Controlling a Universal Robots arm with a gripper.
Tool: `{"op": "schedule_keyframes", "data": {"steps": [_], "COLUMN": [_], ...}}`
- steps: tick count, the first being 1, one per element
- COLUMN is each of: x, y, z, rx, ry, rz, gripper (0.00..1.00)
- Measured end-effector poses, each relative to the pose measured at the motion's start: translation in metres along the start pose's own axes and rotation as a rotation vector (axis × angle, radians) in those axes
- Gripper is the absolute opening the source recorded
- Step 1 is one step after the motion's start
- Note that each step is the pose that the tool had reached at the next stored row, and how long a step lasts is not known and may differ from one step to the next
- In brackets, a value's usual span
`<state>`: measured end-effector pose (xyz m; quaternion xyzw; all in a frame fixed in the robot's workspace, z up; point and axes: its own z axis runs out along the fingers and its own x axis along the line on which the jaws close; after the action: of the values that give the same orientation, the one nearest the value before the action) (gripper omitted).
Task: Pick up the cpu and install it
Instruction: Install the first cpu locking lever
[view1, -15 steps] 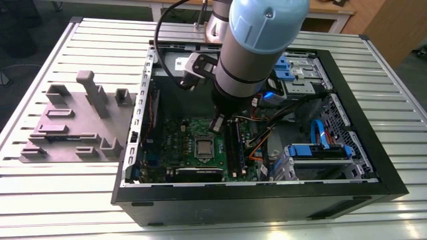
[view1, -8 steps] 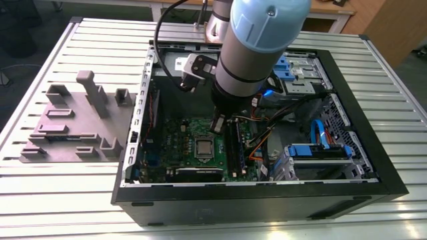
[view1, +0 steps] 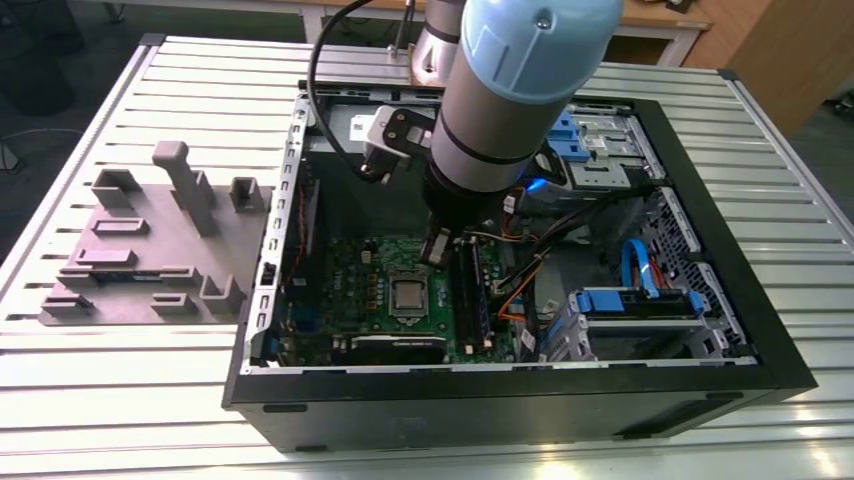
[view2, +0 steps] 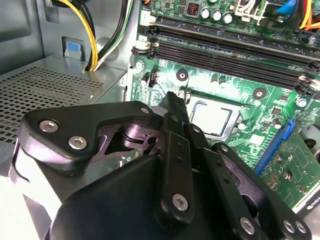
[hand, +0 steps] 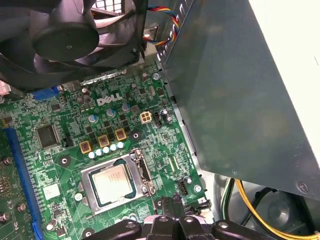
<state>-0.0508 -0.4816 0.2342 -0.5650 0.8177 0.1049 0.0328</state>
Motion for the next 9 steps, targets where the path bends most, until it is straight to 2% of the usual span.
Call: {"op": "schedule_keyframes", "data": {"steps": [9], "x": [0.0000], "y": [0.0000], "z": [0.0000], "rx": [-0.0003], "ry": [-0.0007], "rz": [0.000], "gripper": [0.10]}}
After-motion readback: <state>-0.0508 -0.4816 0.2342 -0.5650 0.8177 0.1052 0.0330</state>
